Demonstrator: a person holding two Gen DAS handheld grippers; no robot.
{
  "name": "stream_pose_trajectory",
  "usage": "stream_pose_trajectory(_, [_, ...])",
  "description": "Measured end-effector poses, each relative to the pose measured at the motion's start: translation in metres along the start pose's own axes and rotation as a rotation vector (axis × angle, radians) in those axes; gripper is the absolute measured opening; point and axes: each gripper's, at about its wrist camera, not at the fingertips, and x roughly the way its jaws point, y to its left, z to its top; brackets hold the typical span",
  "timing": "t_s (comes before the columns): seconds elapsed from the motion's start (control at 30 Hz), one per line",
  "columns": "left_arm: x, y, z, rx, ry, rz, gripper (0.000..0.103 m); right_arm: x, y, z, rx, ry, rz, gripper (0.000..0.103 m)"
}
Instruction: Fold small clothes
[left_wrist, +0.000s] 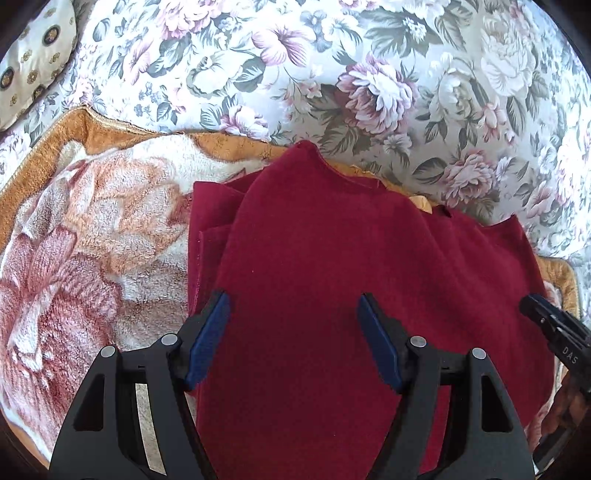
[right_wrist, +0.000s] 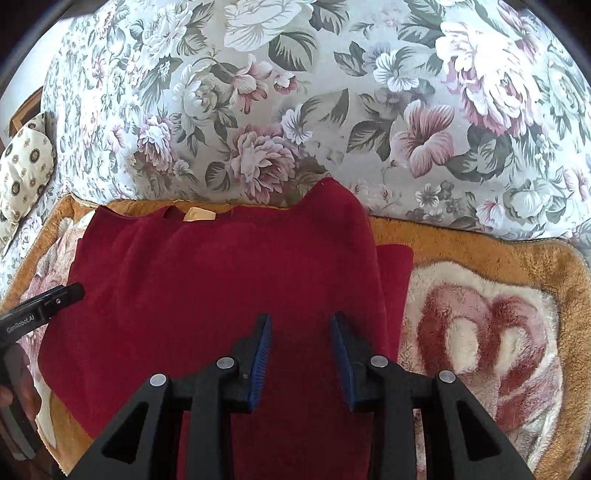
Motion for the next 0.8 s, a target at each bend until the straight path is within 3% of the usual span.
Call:
stream_pose_trajectory(0.33, [-0.011,-0.007,-0.011,0.000,-0.004,-0.005,0.072,-0.026,0.005,-0.006,0.006,-0.013,0.003,0.031])
stream_pose_trajectory(0.8, [-0.018,-0.009,-0.020,0.006,-0.021,0.002,0.072,-0.024,0.003,-0.012,0.054,0.006,0.011,0.031])
